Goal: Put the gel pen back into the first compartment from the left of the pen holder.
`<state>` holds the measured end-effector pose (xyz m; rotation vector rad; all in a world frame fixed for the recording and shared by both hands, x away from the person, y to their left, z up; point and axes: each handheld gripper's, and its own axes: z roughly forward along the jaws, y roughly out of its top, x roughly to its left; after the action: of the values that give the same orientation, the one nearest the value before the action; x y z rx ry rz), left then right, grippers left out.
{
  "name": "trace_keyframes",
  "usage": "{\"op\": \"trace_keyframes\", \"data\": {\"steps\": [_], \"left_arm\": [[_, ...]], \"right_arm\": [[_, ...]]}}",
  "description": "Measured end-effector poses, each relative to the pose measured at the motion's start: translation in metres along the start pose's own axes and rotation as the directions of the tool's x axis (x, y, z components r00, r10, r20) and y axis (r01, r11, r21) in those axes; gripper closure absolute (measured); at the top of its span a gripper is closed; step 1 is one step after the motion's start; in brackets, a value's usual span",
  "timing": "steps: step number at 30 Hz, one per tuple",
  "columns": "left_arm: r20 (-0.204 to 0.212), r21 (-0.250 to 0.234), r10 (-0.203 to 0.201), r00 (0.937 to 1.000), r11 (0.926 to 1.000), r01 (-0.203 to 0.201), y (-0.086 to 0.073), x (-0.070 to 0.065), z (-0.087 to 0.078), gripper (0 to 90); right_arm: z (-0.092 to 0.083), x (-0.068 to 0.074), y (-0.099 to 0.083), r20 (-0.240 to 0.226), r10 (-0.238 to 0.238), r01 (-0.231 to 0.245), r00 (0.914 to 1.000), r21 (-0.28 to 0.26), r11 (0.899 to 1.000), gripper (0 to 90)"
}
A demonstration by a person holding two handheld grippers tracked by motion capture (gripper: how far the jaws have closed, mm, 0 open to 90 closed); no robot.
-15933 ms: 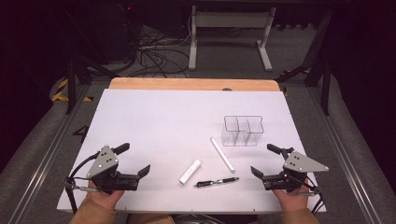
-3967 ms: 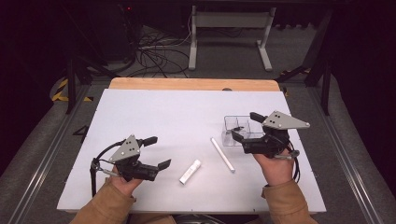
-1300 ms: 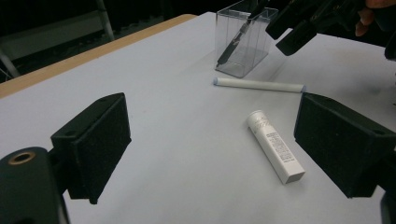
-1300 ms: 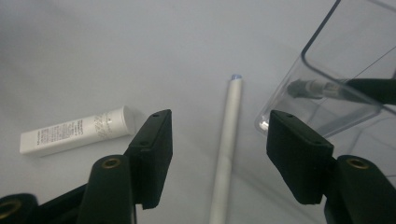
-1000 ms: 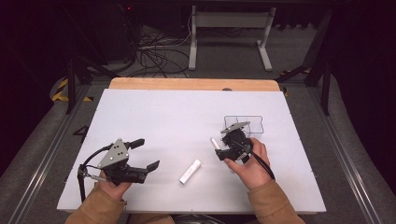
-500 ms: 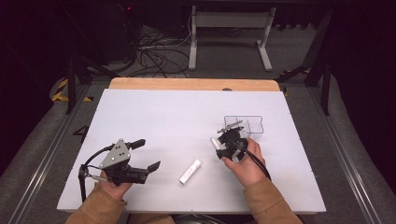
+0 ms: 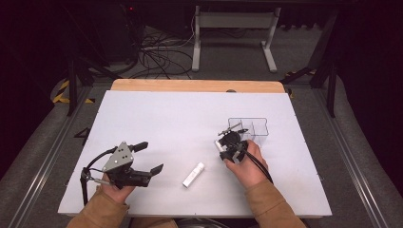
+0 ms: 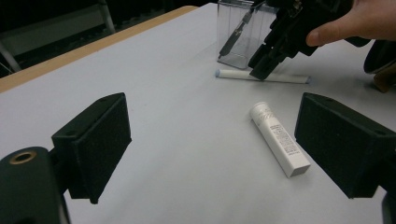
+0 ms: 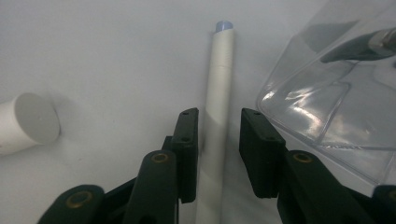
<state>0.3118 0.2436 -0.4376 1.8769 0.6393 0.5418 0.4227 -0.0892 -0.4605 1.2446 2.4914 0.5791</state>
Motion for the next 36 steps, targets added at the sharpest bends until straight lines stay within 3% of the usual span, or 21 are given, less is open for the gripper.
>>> {"op": "trace_keyframes", "data": {"steps": [15, 27, 36], "left_arm": [[-0.005, 0.004, 0.005, 1.0000, 1.0000, -0.005, 0.000, -0.001, 0.000, 11.7], [-0.007, 0.003, 0.004, 1.0000, 1.0000, -0.004, 0.000, -0.001, 0.000, 11.7], [-0.010, -0.002, 0.002, 1.0000, 1.0000, -0.002, 0.000, 0.000, 0.000, 11.7]], "right_arm": [[0.006, 0.001, 0.001, 0.001, 0.026, -0.026, 0.9997, 0.016, 1.000, 79.1], [0.005, 0.002, 0.001, 0.007, 0.017, -0.017, 0.9998, 0.012, 1.000, 79.2], [-0.029, 0.002, -0.001, -0.017, 0.010, -0.012, 0.9998, -0.137, 0.991, 79.2]]}}
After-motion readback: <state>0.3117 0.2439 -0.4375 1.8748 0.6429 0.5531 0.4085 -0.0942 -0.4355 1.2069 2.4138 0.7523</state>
